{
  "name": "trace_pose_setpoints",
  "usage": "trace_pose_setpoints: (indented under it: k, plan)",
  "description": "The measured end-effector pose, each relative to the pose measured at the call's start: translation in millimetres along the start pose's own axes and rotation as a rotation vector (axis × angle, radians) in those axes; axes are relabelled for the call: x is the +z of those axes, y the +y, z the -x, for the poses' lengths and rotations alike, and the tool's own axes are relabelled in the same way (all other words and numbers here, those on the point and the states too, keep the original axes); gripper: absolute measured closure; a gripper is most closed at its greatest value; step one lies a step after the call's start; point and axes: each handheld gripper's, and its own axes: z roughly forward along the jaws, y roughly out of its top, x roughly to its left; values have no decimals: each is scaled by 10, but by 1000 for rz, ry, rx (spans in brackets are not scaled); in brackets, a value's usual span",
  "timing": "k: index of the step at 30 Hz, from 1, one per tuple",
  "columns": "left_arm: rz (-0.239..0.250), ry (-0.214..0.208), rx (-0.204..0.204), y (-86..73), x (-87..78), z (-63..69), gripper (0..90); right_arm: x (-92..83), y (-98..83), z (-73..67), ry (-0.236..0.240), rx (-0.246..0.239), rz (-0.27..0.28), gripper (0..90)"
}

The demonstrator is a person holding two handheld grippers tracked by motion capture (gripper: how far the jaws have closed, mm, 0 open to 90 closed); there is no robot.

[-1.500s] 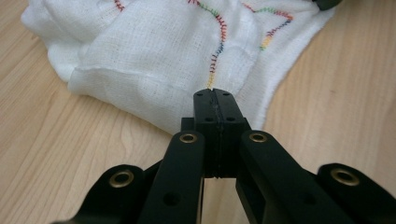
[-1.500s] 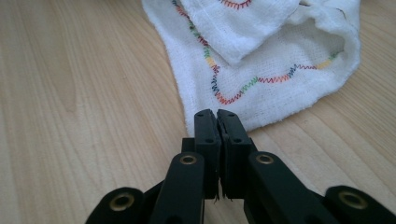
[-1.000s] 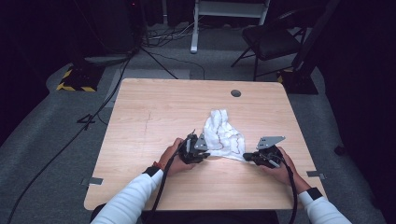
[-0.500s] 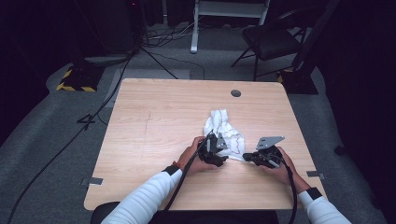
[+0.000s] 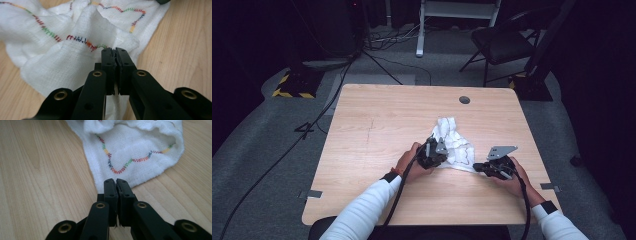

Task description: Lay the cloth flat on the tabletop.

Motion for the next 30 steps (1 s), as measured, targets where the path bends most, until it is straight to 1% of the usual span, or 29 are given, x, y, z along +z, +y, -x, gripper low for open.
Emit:
trace_pose_setpoints:
  k: [1,2,3,4,7,8,9,10,12,16,17,18,20,21,23,24,26,27,29,30]
  plan:
    - [0,0,0,0,0,0,862,-11,4,4,-2,-2,5,879]
    - [7,6,2,-12,-56,-11,862,-11,4,4,-2,-2,5,879]
    - [22,7,-8,-33,-127,-23,861,-42,14,10,-11,2,15,879]
    - [32,18,-12,-71,-225,-34,861,-52,16,13,-14,3,19,880]
    - [24,51,-9,-183,-363,-39,858,-87,22,21,-22,5,30,881]
    - [25,54,-17,-234,-395,-40,858,-99,26,23,-24,5,34,881]
    - [25,54,-17,-234,-395,-40,858,-99,26,23,-24,5,34,881]
    - [12,59,-28,-339,-460,-45,858,-120,34,24,-27,5,42,881]
    - [4,64,-37,-433,-530,-53,859,-130,41,18,-28,8,47,882]
    - [16,44,-71,-587,-654,-47,860,-126,53,-5,-16,2,51,883]
    - [16,44,-71,-587,-654,-47,861,-123,60,-19,-8,-3,50,883]
    - [7,26,-80,-660,-681,-19,861,-120,66,-40,1,-6,49,883]
    - [8,4,-98,-719,-690,3,860,-114,75,-72,10,-13,46,883]
    - [-1,-12,-103,-752,-696,20,860,-111,76,-86,14,-15,46,883]
    - [-4,-32,-103,-816,-707,73,856,-117,63,-126,28,-21,41,883]
    - [-9,-38,-96,-848,-718,108,854,-125,49,-148,32,-23,37,883]
    - [-18,-38,-92,-884,-744,161,843,-148,16,-184,45,-19,35,883]
    - [-15,-38,-96,-897,-755,180,830,-159,-4,-204,50,-19,36,883]
    - [-20,-33,-99,-912,-775,198,808,-166,-14,-214,51,-19,36,882]
    - [-19,-30,-102,-935,-801,221,807,-180,-41,-250,50,-25,26,883]
